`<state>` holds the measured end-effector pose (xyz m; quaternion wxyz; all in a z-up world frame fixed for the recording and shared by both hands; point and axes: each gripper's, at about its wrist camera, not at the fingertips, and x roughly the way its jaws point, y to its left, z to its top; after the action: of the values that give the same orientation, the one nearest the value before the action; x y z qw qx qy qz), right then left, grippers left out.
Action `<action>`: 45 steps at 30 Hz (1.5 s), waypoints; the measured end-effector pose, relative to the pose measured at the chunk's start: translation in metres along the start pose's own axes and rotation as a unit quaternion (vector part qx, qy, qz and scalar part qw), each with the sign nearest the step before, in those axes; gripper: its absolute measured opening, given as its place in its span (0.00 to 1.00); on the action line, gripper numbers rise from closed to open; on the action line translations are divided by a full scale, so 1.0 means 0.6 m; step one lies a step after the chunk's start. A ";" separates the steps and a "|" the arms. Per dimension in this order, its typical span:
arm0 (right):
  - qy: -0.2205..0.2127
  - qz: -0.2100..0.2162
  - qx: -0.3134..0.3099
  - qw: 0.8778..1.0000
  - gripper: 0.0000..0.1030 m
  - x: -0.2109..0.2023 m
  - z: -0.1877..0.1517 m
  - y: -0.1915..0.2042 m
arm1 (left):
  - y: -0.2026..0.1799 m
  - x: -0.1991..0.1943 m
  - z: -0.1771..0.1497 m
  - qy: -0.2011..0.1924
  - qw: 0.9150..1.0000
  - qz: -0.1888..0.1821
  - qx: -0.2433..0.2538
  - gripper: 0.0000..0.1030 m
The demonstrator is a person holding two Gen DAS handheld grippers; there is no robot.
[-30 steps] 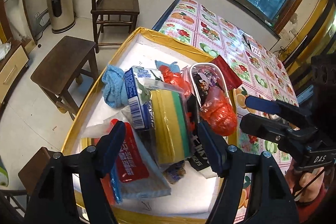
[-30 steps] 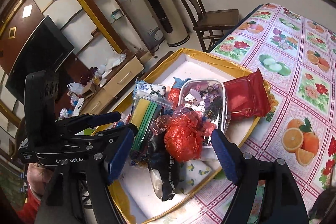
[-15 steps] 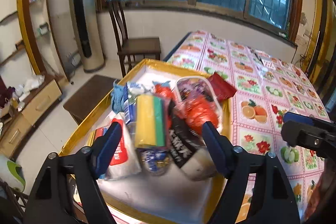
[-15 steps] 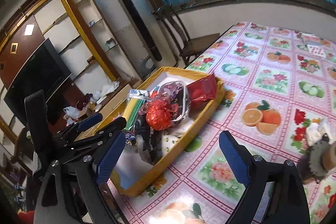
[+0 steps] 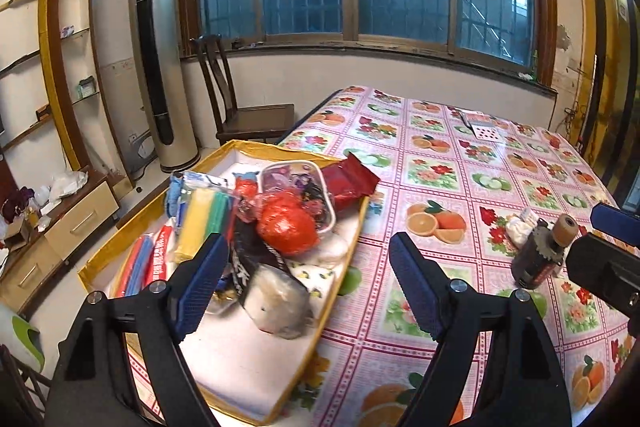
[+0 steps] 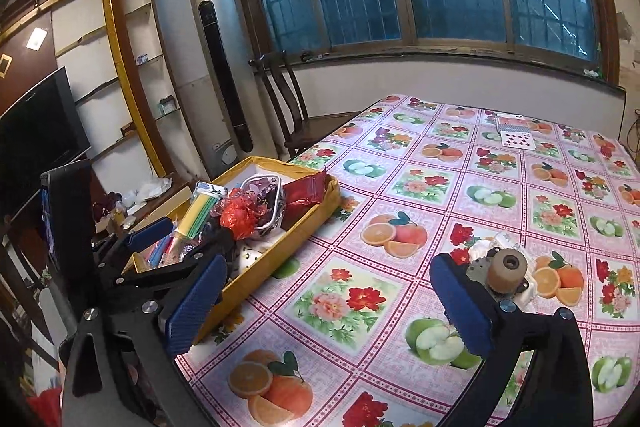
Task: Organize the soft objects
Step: 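Move both grippers back over the table toward the white cloth and Face tissue pack, then grasp the white cloth with the left gripper while the right grasps the Face tissue pack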
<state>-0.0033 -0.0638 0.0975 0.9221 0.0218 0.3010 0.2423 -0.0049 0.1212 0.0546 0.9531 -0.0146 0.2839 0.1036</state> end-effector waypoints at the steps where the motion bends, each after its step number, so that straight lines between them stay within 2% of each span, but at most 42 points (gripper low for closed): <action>1: 0.000 0.001 0.003 1.000 1.00 -0.002 -0.002 -0.004 | -0.005 -0.001 0.000 -0.001 1.000 0.000 0.003 0.81; 15: -0.009 -0.011 0.040 0.999 1.00 -0.039 -0.019 -0.072 | -0.071 -0.006 -0.007 0.007 1.000 -0.011 0.028 0.81; 21: -0.006 -0.041 0.062 0.997 1.00 -0.086 -0.009 -0.165 | -0.092 0.029 0.008 0.065 0.995 -0.071 0.022 0.81; 26: 0.017 -0.087 0.105 0.990 1.00 -0.101 0.011 -0.276 | -0.134 0.081 0.044 0.129 0.982 -0.135 0.029 0.81; 30: 0.062 -0.058 0.100 0.991 1.00 -0.072 0.000 -0.327 | -0.173 0.123 0.062 0.167 0.973 -0.152 0.044 0.81; 34: 0.098 -0.092 0.084 0.987 1.00 -0.030 -0.022 -0.371 | -0.204 0.172 0.069 0.219 0.957 -0.186 0.043 0.81; 37: 0.120 -0.092 0.090 0.984 0.99 0.016 -0.022 -0.401 | -0.236 0.206 0.071 0.233 0.955 -0.167 0.069 0.81; 41: 0.155 -0.090 0.070 0.981 0.96 0.092 -0.004 -0.411 | -0.257 0.238 0.073 0.260 0.947 -0.181 0.050 0.80; 45: 0.192 -0.100 0.054 0.975 0.94 0.159 0.009 -0.418 | -0.269 0.247 0.076 0.263 0.947 -0.179 0.054 0.81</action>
<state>0.1755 -0.2403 0.0032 0.8640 -0.0056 0.4860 0.1313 0.1739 -0.0050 0.0071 0.8470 -0.0399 0.5221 -0.0918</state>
